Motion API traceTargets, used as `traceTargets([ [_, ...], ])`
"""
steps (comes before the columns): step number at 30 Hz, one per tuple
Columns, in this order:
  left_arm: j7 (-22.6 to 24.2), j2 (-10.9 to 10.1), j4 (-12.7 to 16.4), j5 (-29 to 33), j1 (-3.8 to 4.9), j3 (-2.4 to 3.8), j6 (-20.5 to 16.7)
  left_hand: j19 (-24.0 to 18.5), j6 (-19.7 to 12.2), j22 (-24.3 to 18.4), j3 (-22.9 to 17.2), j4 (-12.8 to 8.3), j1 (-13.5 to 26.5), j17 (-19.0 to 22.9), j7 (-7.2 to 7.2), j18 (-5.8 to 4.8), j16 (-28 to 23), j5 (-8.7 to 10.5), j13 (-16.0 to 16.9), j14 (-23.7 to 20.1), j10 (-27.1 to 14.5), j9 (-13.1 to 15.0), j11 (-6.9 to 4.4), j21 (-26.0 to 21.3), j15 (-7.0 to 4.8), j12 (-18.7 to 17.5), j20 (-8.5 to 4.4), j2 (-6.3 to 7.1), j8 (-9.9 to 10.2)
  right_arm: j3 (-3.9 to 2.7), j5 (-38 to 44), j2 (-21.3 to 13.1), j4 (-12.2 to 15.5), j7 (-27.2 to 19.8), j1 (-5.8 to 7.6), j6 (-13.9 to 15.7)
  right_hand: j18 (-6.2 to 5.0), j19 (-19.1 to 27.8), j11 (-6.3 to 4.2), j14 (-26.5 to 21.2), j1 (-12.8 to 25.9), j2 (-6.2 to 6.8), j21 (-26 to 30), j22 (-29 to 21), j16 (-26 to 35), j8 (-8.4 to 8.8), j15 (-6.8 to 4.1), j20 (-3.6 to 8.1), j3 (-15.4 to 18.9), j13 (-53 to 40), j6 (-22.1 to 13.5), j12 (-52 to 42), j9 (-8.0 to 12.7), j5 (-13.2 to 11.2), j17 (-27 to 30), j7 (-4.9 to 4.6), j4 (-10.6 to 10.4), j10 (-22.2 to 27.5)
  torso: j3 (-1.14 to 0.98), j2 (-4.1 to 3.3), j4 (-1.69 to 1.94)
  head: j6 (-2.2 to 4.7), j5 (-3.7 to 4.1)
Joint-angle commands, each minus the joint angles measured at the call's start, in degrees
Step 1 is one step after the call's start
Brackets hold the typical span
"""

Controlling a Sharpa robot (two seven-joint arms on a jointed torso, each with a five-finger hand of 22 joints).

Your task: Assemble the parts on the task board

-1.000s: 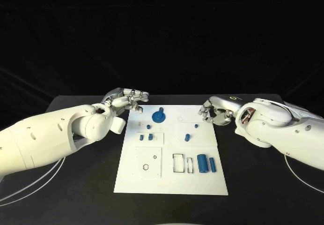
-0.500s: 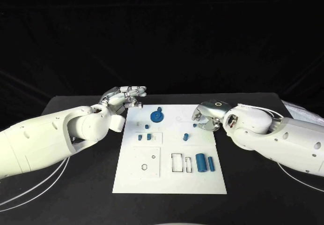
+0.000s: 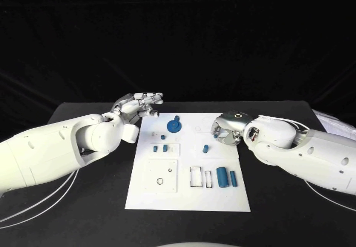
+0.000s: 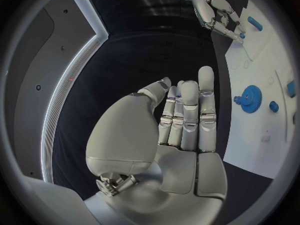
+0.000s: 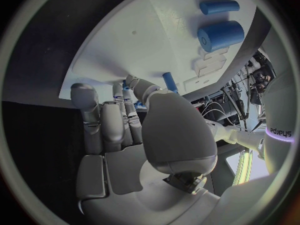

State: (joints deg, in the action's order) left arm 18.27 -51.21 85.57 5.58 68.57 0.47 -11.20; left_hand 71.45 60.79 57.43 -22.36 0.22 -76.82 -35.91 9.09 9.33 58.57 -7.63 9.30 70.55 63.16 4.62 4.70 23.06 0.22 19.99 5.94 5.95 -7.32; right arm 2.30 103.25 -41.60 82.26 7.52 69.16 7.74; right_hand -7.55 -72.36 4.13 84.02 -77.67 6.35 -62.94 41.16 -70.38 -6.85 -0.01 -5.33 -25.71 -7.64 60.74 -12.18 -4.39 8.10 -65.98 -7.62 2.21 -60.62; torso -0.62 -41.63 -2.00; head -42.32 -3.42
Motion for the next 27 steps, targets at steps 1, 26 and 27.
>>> traceTargets([
  [1,-0.31,0.00,0.20,-0.46,0.02,0.02,1.11,0.47,-0.23,-0.04,0.36,0.10,-0.39,0.05,-0.03,1.07,-0.10,0.01,0.05,-0.25,-0.44,0.03,0.07,-0.32,0.00,0.37,0.03,-0.10,-0.22,-0.01,1.04,0.21,-0.21,-0.32,-0.11,-1.84,-0.99,-0.47,-0.05,1.72,0.14,-0.47,0.04,0.22,0.12,-0.32,-0.57,0.03,-0.40,0.26,0.91,-0.14,-0.18,-0.33,0.02,0.11,0.10,-1.46,0.00,0.03,0.01,-0.14,-0.03],
  [26,-1.76,-0.16,0.28,-1.16,0.02,0.02,1.88,0.87,-0.36,-0.82,0.42,-0.94,-2.11,1.95,-0.03,1.13,-1.03,-0.02,0.48,-0.97,-1.33,0.11,0.02,-1.03,-0.11,1.66,-0.09,-1.41,-0.91,-0.02,2.88,1.53,-1.38,1.19,-1.79,0.72,-0.47,-2.25,-1.03,1.84,-0.15,-3.65,-1.76,3.19,0.26,-1.61,-1.49,0.72,-0.50,1.65,4.81,0.36,-1.37,-5.12,0.04,1.01,0.24,-6.52,-0.01,0.10,-0.02,-0.74,-0.19],
  [27,-1.78,-0.15,0.28,-1.16,0.02,0.02,1.95,0.89,-0.39,-0.85,0.38,-1.01,-2.21,1.97,-0.02,1.13,-1.03,-0.04,0.49,-0.97,-1.38,0.10,0.02,-1.05,-0.12,1.71,-0.10,-1.47,-0.93,-0.03,2.77,1.44,-1.27,1.08,-1.81,1.56,-0.46,-2.25,-1.03,1.82,-0.18,-3.66,-1.77,3.20,0.30,-1.61,-1.49,0.73,-0.53,1.67,4.80,0.39,-1.37,-5.11,0.09,1.00,0.27,-6.53,-0.01,0.10,-0.03,-0.73,-0.20],
])
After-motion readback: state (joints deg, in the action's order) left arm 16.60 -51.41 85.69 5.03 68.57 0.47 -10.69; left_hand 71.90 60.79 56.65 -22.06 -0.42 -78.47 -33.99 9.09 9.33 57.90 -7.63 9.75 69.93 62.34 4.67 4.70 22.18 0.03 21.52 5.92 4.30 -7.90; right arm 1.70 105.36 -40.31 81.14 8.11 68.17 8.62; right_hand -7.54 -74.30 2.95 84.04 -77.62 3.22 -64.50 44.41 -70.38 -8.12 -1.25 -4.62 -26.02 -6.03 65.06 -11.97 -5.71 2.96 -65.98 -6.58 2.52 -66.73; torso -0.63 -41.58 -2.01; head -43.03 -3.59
